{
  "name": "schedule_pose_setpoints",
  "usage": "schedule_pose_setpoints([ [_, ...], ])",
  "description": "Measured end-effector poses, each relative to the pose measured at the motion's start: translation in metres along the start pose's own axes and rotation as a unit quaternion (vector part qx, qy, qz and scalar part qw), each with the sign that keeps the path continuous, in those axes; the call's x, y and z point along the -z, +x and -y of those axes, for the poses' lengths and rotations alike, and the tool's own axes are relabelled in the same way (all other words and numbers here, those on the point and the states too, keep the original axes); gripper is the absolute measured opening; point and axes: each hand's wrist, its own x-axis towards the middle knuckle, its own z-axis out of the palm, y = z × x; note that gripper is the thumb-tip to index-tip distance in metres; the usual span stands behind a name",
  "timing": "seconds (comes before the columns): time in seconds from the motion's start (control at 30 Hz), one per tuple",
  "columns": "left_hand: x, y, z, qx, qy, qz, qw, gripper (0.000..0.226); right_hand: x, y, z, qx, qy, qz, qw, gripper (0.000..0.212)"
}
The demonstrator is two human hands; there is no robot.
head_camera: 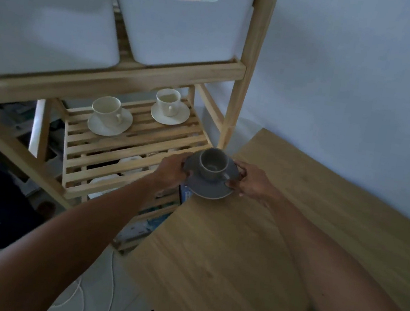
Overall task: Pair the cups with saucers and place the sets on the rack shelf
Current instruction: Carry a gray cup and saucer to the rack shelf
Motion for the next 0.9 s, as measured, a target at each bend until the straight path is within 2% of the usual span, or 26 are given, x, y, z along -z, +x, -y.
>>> schedule_pose_setpoints([
  [0.23,0.046,0.035,0.049,0.042,-0.048,-0.014,0.998,0.044,-0.038,0.078,0.040,0.055,-0.044,0.027,0.997,0.074],
  [0.57,0.052,0.105,0.108,0.122,-0.055,-0.011,0.991,0.039,-0.078,0.178,0.043,0.013,-0.070,0.026,0.997,0.076],
  [0.9,0.041,0.146,0.132,0.119,-0.002,-0.006,0.993,0.054,-0.086,0.221,0.032,0.006,-0.082,0.004,0.997,0.059],
])
